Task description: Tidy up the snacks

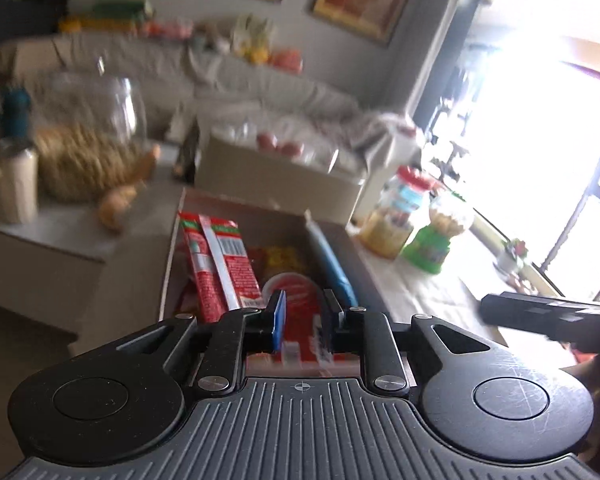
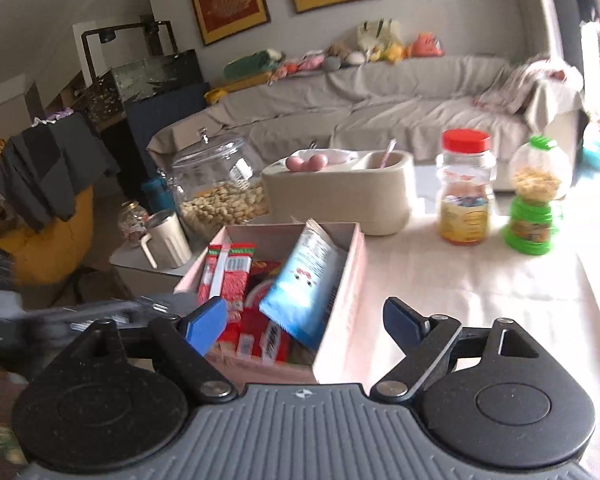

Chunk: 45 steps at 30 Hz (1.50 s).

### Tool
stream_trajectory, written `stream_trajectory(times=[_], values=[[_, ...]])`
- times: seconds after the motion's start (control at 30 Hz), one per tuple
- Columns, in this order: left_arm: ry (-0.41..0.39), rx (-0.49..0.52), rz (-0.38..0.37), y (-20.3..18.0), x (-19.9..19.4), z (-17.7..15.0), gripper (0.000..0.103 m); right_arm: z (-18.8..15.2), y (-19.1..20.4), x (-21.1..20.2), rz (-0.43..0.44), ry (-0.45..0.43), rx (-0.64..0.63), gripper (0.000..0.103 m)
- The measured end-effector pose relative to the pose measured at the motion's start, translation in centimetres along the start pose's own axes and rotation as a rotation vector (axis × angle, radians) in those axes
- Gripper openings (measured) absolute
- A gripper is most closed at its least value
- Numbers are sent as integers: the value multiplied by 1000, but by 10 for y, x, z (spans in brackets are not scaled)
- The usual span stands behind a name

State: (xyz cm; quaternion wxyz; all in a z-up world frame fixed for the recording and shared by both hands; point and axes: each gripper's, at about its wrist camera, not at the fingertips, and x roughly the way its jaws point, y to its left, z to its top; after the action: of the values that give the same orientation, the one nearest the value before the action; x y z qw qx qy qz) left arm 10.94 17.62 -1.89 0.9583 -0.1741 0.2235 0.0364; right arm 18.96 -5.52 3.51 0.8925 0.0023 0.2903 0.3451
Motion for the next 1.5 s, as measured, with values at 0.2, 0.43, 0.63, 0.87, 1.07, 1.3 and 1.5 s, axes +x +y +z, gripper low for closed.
stream_trajectory(times=[0.2, 0.43, 0.63, 0.87, 1.07, 1.3, 1.5], values=[[-6, 60, -8, -49, -82, -50, 21, -54, 23, -47, -37, 18, 2, 91], [12, 157, 172, -102, -119, -80, 20, -103, 43, -97, -107, -3, -50, 94], [45, 170, 148, -109, -130, -87, 19, -109, 46, -110, -133, -5, -43, 94], [41, 167, 153, -110, -131, -90, 19, -112, 48, -108, -138, 32, -49, 94], [53, 159, 149, -109, -130, -89, 19, -112, 49, -106, -134, 39, -49, 94], [66, 152, 144, -108, -128, -91, 19, -112, 48, -106, -133, 42, -49, 94], [68, 149, 140, -108, -127, -91, 19, -112, 47, -105, -131, 47, -47, 94]])
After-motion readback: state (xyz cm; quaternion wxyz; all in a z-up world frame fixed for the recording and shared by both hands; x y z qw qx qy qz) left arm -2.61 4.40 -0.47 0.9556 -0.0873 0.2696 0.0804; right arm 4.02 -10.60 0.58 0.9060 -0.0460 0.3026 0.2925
